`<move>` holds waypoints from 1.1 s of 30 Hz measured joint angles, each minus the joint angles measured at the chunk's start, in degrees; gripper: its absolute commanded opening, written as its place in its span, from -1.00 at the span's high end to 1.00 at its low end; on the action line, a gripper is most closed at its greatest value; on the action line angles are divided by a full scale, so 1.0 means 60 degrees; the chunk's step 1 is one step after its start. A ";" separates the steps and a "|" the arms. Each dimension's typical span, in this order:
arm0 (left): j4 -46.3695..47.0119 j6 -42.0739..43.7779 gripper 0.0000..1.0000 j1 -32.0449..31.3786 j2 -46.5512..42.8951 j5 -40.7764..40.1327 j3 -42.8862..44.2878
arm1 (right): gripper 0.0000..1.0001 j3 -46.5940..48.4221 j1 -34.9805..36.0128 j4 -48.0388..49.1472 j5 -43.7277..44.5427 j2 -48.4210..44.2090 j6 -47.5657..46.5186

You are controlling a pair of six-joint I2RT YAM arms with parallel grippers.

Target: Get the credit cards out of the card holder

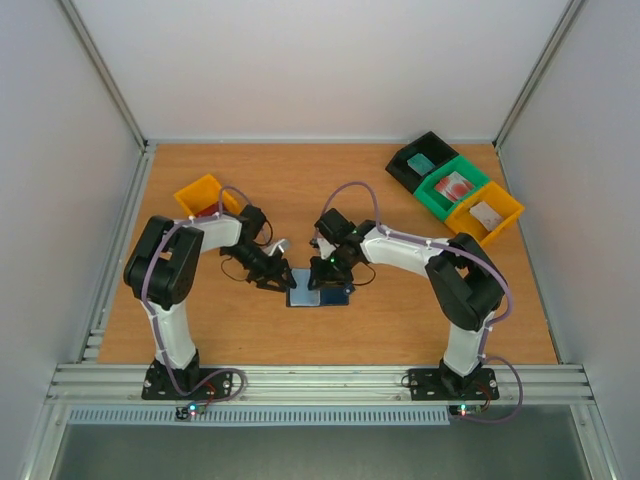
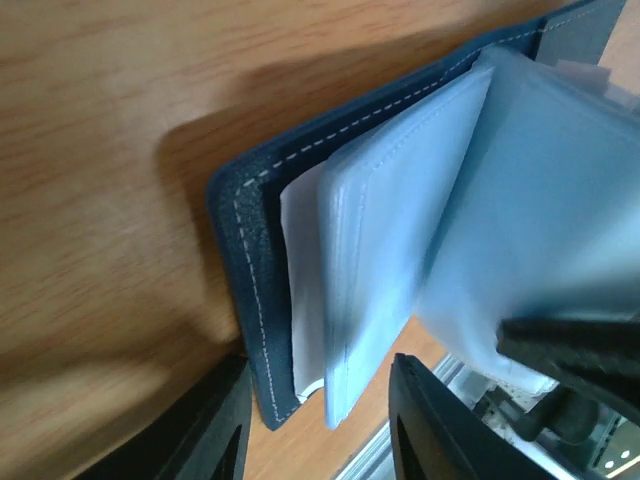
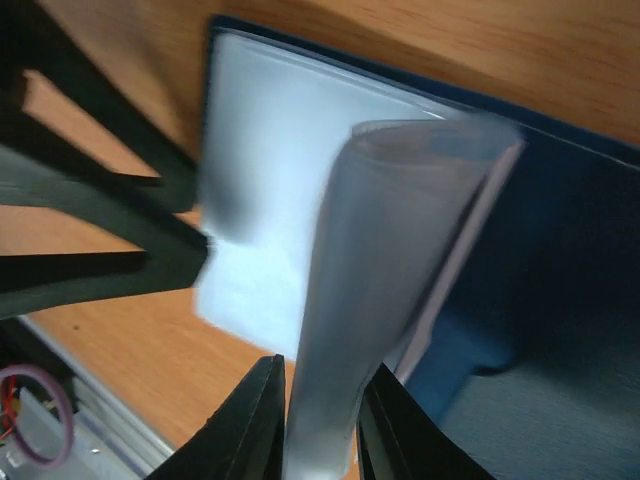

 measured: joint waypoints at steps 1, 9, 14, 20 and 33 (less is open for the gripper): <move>0.0040 -0.0022 0.28 -0.0011 0.0000 -0.0015 -0.0018 | 0.56 0.0084 0.0033 0.0036 -0.0047 0.0000 -0.0025; 0.0193 0.0011 0.32 -0.0040 0.0000 -0.0127 -0.0029 | 0.49 0.0743 0.0204 -0.0058 0.0025 0.0000 -0.0237; 0.0189 0.0011 0.32 -0.0040 0.0000 -0.0164 -0.0029 | 0.47 0.0903 0.0204 -0.0565 0.0838 0.0000 -0.0357; 0.0178 0.0018 0.30 -0.0040 -0.0004 -0.0197 -0.0025 | 0.46 0.1060 0.0204 -0.1177 0.1792 -0.0011 -0.0656; -0.0670 0.1701 -0.45 0.0674 -0.2477 -0.2783 0.1147 | -0.97 -0.1173 -0.4291 -0.0648 0.2116 -0.4579 -0.1377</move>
